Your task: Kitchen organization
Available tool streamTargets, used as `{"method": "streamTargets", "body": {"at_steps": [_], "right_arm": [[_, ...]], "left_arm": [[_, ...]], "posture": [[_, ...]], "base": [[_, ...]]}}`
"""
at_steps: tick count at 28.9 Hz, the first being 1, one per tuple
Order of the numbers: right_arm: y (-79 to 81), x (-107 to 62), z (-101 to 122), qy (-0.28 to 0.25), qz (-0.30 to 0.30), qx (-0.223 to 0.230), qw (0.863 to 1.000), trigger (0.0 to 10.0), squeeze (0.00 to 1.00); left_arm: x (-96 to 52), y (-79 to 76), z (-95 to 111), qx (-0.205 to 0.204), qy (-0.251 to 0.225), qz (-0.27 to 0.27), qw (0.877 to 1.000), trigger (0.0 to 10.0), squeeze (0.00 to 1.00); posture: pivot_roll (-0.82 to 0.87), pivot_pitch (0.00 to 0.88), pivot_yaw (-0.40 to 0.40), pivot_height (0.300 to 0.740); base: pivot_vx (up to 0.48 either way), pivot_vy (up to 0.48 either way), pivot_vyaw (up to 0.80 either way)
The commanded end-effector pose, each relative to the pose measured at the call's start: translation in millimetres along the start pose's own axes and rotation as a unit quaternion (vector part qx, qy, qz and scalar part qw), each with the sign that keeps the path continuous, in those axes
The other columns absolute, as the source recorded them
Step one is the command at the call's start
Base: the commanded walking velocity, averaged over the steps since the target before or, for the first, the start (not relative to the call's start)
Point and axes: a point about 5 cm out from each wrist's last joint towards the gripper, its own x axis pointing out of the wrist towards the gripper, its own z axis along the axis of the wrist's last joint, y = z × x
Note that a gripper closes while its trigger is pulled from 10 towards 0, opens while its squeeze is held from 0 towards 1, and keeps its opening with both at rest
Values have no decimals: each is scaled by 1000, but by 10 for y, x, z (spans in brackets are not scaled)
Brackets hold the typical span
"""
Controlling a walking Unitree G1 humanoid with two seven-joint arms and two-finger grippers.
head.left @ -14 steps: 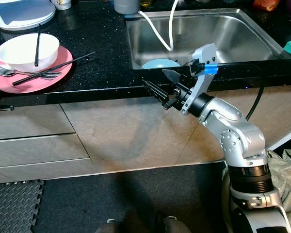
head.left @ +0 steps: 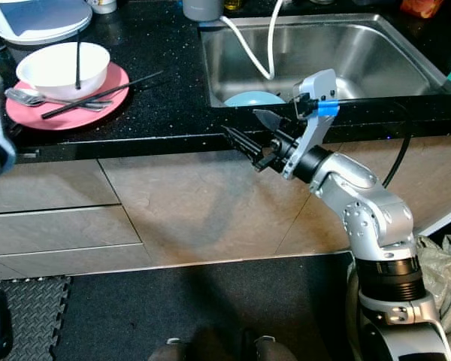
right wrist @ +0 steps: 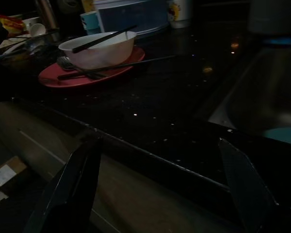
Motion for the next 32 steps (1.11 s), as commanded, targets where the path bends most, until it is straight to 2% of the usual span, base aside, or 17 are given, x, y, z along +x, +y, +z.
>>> {"method": "streamTargets", "body": {"at_steps": [1, 8, 10, 17, 20, 26, 32], "right_arm": [[34, -16, 9, -2, 5, -2, 1000, 10000, 0], [30, -23, 11, -2, 1, -2, 1000, 10000, 0], [22, -34, 14, -2, -1, -2, 1000, 10000, 0], [16, -50, 9, -1, -5, -2, 1000, 10000, 0], [12, -56, 5, -2, -8, 0, 1000, 10000, 0], [7, -65, 4, -2, -12, 0, 1000, 10000, 0], [2, -72, 0, -1, -15, -1, 1000, 10000, 0]], "left_arm": [[45, -56, 6, 11, -3, -8, 1000, 10000, 0], [149, -245, 79, 22, -17, -37, 999, 10000, 0], [189, -340, 104, 31, -25, -52, 998, 10000, 0], [239, -430, 148, 36, -36, -63, 997, 10000, 0], [286, -531, 227, 36, -52, -69, 996, 10000, 0], [321, -619, 323, 39, -70, -70, 994, 10000, 0], [341, -745, 354, 46, -75, -83, 993, 10000, 0]], "posture": [[12, 228, 12, 740], [5, 230, 16, 740], [3, 233, 16, 740], [0, 234, 18, 740], [-4, 232, 20, 740], [-14, 229, 26, 740], [-19, 226, 29, 740]], "base": [[0, 0, 0], [0, 0, 0], [0, 0, 0], [0, 0, 0], [0, 0, 0], [0, 0, 0], [0, 0, 0]]}}
